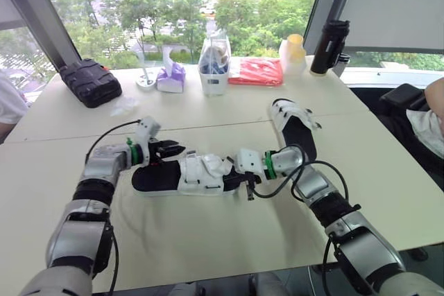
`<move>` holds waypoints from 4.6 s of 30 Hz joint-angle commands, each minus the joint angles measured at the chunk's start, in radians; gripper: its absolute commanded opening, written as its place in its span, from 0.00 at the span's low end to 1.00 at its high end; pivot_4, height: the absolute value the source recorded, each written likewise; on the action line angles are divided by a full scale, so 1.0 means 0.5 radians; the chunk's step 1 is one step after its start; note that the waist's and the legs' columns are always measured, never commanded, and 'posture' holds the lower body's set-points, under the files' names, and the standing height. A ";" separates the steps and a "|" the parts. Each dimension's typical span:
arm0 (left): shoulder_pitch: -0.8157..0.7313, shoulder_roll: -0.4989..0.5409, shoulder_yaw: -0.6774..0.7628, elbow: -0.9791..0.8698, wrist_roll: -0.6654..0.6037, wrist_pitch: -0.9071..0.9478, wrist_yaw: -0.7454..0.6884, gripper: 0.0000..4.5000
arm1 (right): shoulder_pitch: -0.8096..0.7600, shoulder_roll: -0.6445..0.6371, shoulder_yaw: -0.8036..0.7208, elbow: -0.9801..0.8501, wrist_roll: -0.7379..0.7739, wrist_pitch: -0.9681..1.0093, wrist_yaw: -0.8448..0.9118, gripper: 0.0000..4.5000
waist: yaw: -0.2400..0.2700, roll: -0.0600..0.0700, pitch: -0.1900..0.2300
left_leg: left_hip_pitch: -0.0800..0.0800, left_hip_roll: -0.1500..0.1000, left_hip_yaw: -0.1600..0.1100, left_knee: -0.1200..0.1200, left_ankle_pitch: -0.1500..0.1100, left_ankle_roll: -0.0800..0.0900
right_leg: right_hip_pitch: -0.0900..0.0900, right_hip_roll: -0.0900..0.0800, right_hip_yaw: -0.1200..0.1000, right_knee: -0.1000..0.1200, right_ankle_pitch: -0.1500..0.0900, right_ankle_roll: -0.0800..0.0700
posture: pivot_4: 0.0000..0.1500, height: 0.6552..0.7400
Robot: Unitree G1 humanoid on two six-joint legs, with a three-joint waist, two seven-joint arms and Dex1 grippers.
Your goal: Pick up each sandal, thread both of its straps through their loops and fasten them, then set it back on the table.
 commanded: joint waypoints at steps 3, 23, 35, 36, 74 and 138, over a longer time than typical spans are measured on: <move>0.240 0.096 0.190 -0.638 -0.361 0.392 -0.105 0.43 | 0.092 -0.030 0.127 0.117 -0.114 0.041 0.064 0.00 | -0.010 0.000 0.000 | 0.000 0.000 0.000 0.000 0.000 0.000 | 0.000 -0.001 0.000 0.000 0.000 0.000 | 1.00 1.00; 0.032 0.130 -0.543 -1.165 -0.251 0.388 -0.320 0.43 | 0.083 0.003 0.132 0.119 -0.122 0.035 0.032 0.00 | -0.018 -0.001 -0.001 | 0.001 -0.001 0.001 -0.002 0.001 -0.003 | 0.001 -0.001 0.001 -0.003 0.000 -0.001 | 1.00 1.00; -0.033 0.149 -0.638 -1.231 -0.293 0.571 -0.547 0.43 | 0.073 0.007 0.132 0.142 -0.127 0.024 0.019 0.00 | -0.023 -0.001 0.000 | 0.001 0.000 0.000 -0.001 0.000 0.000 | 0.001 -0.001 0.001 -0.001 0.000 0.000 | 1.00 1.00; -0.035 0.131 -0.651 -1.206 -0.255 0.528 -0.516 0.43 | 0.072 0.008 0.132 0.143 -0.127 0.023 0.020 0.00 | -0.024 -0.001 0.000 | 0.001 0.000 0.001 -0.001 0.000 0.000 | 0.001 0.000 0.001 -0.001 0.000 0.000 | 1.00 1.00; 0.048 -0.174 -0.681 -1.070 -0.141 0.965 -0.005 0.43 | 0.100 0.005 0.134 0.118 -0.129 0.029 0.009 0.00 | -0.023 0.003 -0.006 | 0.010 0.000 0.001 0.000 0.000 0.001 | 0.011 0.000 0.001 0.000 0.000 0.000 | 1.00 1.00; -0.019 0.554 -1.273 -0.555 3.463 -2.781 3.574 0.01 | 0.045 0.028 0.148 0.206 -0.150 -0.034 0.073 0.00 | 0.022 0.005 -0.010 | 0.030 0.001 0.004 -0.009 -0.001 0.001 | 0.026 0.001 0.003 0.000 -0.001 0.001 | 1.00 1.00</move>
